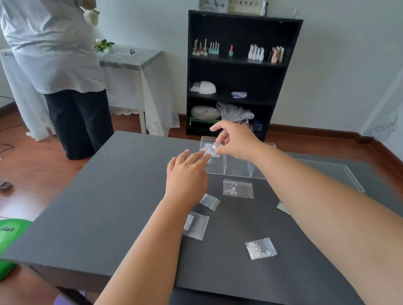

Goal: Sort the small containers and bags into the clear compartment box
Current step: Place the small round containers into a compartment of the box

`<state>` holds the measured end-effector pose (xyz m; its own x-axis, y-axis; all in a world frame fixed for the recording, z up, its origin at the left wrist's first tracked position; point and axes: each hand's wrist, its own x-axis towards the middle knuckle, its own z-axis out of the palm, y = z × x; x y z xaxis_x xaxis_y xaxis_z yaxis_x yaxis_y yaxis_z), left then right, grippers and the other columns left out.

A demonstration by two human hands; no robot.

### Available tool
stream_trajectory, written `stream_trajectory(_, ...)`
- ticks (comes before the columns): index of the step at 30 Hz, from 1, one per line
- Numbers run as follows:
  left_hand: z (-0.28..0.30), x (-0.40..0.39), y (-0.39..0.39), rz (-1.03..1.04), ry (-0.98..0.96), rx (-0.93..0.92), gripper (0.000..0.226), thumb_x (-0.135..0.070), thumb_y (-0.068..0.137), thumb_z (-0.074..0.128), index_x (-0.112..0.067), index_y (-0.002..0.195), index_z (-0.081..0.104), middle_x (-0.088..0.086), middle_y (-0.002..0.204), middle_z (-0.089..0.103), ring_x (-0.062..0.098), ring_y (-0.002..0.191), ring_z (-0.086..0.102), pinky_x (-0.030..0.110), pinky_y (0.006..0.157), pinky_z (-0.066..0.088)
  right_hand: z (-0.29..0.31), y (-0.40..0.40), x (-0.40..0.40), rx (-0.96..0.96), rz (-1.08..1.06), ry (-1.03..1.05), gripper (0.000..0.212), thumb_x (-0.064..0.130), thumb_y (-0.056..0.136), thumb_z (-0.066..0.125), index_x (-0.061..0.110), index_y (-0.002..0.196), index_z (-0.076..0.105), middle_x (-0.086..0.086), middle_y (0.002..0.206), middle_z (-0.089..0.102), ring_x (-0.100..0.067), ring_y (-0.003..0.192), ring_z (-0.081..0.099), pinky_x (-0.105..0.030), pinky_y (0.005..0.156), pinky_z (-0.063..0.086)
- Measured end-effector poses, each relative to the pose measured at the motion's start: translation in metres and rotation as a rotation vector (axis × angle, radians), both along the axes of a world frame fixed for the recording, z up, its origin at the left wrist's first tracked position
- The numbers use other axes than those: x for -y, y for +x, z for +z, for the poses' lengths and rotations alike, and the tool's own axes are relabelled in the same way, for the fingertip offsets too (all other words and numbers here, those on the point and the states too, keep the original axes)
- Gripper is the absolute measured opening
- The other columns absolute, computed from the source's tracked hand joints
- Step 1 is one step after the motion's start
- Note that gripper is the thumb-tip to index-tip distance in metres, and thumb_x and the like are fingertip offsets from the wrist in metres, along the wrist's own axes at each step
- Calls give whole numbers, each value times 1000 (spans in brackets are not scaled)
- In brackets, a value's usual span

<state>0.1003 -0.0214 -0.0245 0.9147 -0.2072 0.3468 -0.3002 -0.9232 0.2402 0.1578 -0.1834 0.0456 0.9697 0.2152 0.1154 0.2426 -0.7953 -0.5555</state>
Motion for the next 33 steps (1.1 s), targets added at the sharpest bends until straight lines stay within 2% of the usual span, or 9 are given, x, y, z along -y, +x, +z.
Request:
stream_trajectory(3, -1, -2, -1, -6, 0, -6, 48, -26, 97, 43, -32, 144, 36, -10, 153, 34, 25, 143, 23, 46, 113, 18, -4, 10, -10, -75, 27, -176, 51, 13, 74, 80, 23, 120, 59, 1, 96, 69, -12, 81, 61, -21, 58, 44)
stream_trajectory(7, -3, -3, 0, -8, -24, -20, 50, -27, 97, 44, -34, 146, 33, -11, 154, 31, 25, 143, 22, 46, 114, 17, -9, 19, -18, -85, -25, -302, 54, 24, 64, 88, 25, 110, 60, 1, 99, 67, -20, 92, 64, -37, 79, 53)
stream_trajectory(11, -5, -3, 1, -10, -45, -39, 51, -29, 97, 44, -35, 146, 32, -12, 155, 29, 25, 143, 21, 47, 114, 17, -6, 22, -23, -72, -48, -543, 38, 42, 61, 88, 26, 88, 65, 5, 95, 65, -19, 100, 52, -37, 83, 42)
stream_trajectory(14, -6, -2, -1, -15, -57, -49, 52, -30, 97, 44, -35, 146, 30, -12, 155, 27, 25, 143, 21, 46, 114, 18, -7, 22, -25, -89, -83, -613, 33, 50, 61, 86, 25, 68, 64, 4, 84, 70, -21, 99, 56, -39, 89, 39)
stream_trajectory(16, -6, -2, -1, -14, -65, -55, 53, -30, 96, 44, -35, 147, 30, -13, 156, 26, 25, 143, 21, 45, 114, 18, -10, 24, -27, -104, -112, -608, 33, 53, 63, 84, 26, 65, 65, 4, 82, 69, -22, 98, 58, -38, 90, 38)
stream_trajectory(19, -6, -2, -1, -15, -69, -70, 54, -31, 96, 44, -34, 148, 27, -12, 157, 24, 25, 144, 19, 45, 114, 18, -14, 29, -28, -133, -138, -578, 32, 56, 66, 80, 26, 76, 74, 5, 90, 73, -22, 99, 61, -38, 93, 42)
stream_trajectory(23, -4, -3, -1, -24, -78, -82, 54, -34, 97, 42, -35, 148, 24, -13, 157, 22, 24, 145, 16, 45, 115, 16, -14, 27, -24, -146, -124, -516, 25, 52, 72, 78, 27, 76, 76, 7, 90, 75, -19, 99, 63, -40, 100, 41)
stream_trajectory(27, -4, -3, -1, -33, -81, -92, 54, -34, 98, 41, -36, 149, 22, -13, 158, 20, 24, 145, 15, 44, 115, 16, -8, 18, -21, -137, -68, -470, 9, 36, 78, 78, 28, 83, 77, 8, 99, 73, -17, 101, 64, -41, 98, 46)
stream_trajectory(33, -3, -3, -2, -40, -84, -105, 54, -34, 99, 40, -37, 149, 20, -13, 158, 19, 23, 146, 14, 43, 116, 15, -10, 21, -22, -153, -70, -420, 5, 29, 74, 82, 29, 75, 76, 10, 86, 72, -15, 92, 67, -37, 89, 53)
